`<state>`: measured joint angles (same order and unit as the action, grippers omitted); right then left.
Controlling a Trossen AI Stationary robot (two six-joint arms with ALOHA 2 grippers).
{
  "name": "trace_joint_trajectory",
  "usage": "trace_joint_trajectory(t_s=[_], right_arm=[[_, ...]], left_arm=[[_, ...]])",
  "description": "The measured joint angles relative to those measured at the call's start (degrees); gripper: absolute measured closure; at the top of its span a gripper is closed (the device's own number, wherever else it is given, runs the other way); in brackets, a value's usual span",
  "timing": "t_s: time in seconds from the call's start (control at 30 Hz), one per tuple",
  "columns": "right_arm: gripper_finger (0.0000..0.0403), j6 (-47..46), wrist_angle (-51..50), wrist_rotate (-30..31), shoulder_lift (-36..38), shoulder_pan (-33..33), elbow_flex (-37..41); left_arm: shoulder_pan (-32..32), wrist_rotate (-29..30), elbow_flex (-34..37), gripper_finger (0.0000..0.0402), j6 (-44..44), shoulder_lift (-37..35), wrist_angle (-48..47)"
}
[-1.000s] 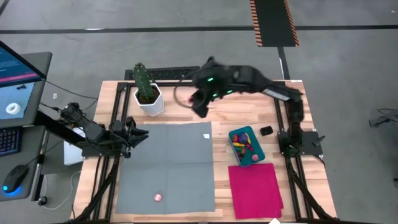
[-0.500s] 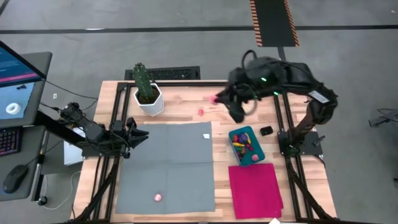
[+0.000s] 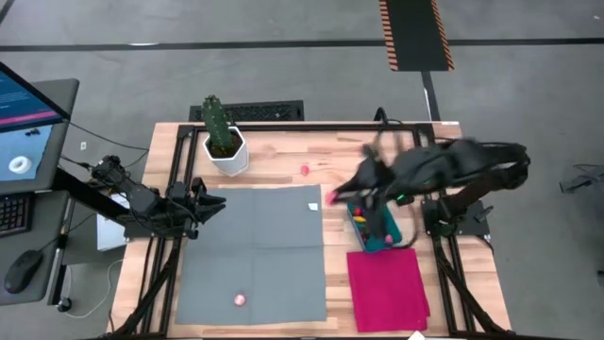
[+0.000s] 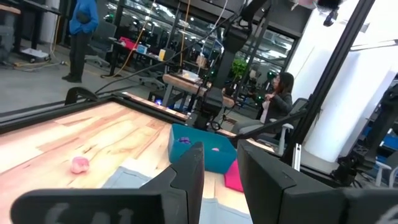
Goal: Pick and placing Produce into tupperware
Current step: Put the pink peach into the blue bin
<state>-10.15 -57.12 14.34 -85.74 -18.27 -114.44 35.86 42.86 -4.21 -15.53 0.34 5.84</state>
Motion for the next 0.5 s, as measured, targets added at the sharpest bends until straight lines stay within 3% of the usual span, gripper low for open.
trace_joint_trajectory(t_s=[0.17, 0.3, 0.5], right_arm=[[0.0321, 5.4, 19.9, -13.2, 1.0, 2.7, 17.5], [0.0321, 6.1, 36.7, -20.0, 4.4, 5.2, 30.9], [0.0321, 3.4, 60.5, -24.9, 9.8, 7.7, 53.6]], left_arm=[[0.0, 0.0, 0.0, 0.0315, -0.1, 0.0, 0.1], [0.0, 0.0, 0.0, 0.0315, -0.9, 0.0, 0.1], [0.0, 0.0, 0.0, 0.0315, 1.4, 0.0, 0.1]])
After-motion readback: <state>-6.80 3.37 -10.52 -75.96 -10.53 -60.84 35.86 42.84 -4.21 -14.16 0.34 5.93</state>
